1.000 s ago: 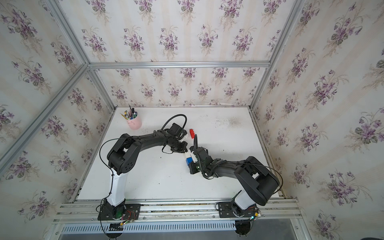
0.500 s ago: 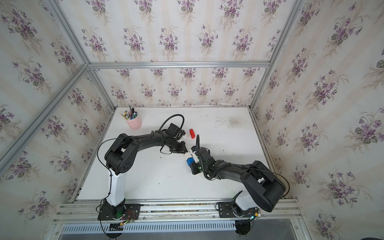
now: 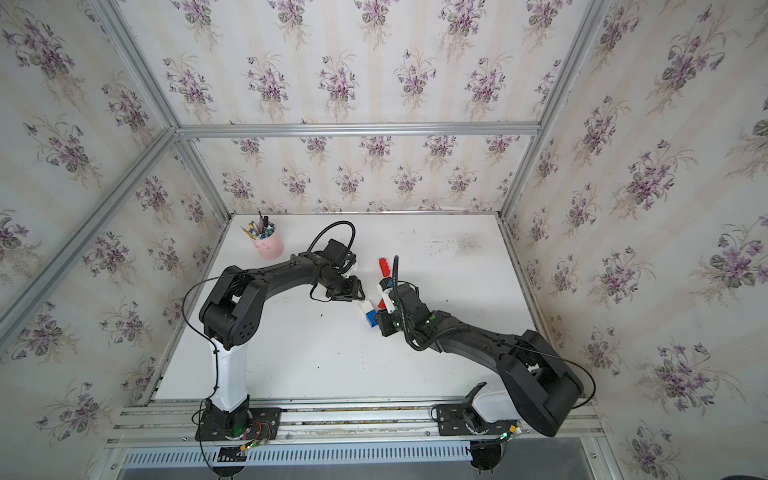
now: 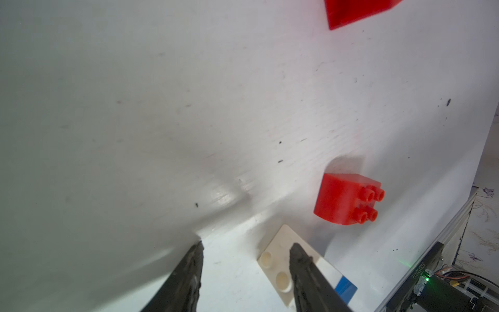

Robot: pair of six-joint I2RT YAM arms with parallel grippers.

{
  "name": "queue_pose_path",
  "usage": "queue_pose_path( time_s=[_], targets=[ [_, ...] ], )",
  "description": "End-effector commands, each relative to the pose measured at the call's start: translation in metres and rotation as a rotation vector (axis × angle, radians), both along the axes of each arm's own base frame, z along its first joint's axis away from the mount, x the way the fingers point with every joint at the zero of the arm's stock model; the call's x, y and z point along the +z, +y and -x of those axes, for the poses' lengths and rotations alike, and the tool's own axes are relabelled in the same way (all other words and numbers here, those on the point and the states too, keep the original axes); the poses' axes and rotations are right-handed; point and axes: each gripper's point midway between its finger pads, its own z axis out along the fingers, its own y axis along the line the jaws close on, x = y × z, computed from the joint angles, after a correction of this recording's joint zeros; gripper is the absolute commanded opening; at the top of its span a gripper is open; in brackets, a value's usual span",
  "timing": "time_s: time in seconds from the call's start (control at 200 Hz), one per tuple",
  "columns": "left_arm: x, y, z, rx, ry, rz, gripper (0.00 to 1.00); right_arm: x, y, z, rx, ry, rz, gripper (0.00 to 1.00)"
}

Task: Assemble the letter r with lego
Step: Assemble the lego brick at the center of the board, then pick up the lego brick from the center of the board.

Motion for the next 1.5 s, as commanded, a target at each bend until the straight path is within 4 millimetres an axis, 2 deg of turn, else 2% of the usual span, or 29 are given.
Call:
queue_pose_path(
  time_s=[0.0, 0.065, 0.145, 0.25, 0.35, 0.37, 0.405, 0.525, 0.649, 0.884, 1.119, 1.269, 1.384, 1.494],
  targets=[
    [-0.005, 0.015, -0.001, 0.023, 0.002, -0.074, 0.55, -0.001, 0.007, -0.019, 0.028, -0.059, 0.067, 0.32],
    [-0.002, 0.023, -0.006, 0.058, -0.010, -0.087, 0.55, -0.005, 0.015, -0.030, 0.043, -0.067, 0.101, 0.33],
    [0.000, 0.042, -0.012, 0.147, -0.008, -0.076, 0.54, -0.012, 0.021, -0.041, 0.057, -0.072, 0.146, 0.36],
    [0.001, 0.068, -0.016, 0.284, 0.007, 0.024, 0.55, -0.022, 0.023, -0.053, 0.068, -0.084, 0.207, 0.39],
    [0.006, 0.087, -0.014, 0.361, -0.018, 0.081, 0.55, -0.024, 0.024, -0.059, 0.089, -0.092, 0.260, 0.47],
    [0.007, 0.089, -0.012, 0.366, -0.023, 0.079, 0.55, -0.023, 0.025, -0.061, 0.093, -0.094, 0.265, 0.55],
    [0.008, 0.093, -0.010, 0.371, -0.033, 0.071, 0.54, -0.023, 0.024, -0.062, 0.093, -0.094, 0.276, 0.58],
    [0.007, 0.095, -0.005, 0.365, -0.020, 0.057, 0.55, -0.021, 0.031, -0.062, 0.121, -0.089, 0.263, 0.61],
    [-0.002, 0.095, 0.000, 0.377, 0.001, 0.061, 0.55, -0.029, 0.030, -0.056, 0.132, -0.044, 0.280, 0.64],
    [-0.010, 0.092, 0.003, 0.375, 0.027, 0.078, 0.55, -0.038, 0.029, -0.052, 0.135, -0.022, 0.297, 0.62],
    [-0.009, 0.091, 0.001, 0.369, 0.026, 0.077, 0.55, -0.048, 0.039, -0.050, 0.165, -0.005, 0.309, 0.62],
    [-0.010, 0.092, 0.003, 0.371, 0.031, 0.073, 0.54, -0.057, 0.038, -0.052, 0.163, 0.007, 0.331, 0.59],
    [-0.011, 0.093, 0.006, 0.372, 0.036, 0.071, 0.55, -0.057, 0.039, -0.052, 0.153, 0.006, 0.321, 0.55],
    [-0.010, 0.093, 0.006, 0.371, 0.033, 0.071, 0.55, -0.053, 0.041, -0.053, 0.142, -0.006, 0.294, 0.47]
  ],
)
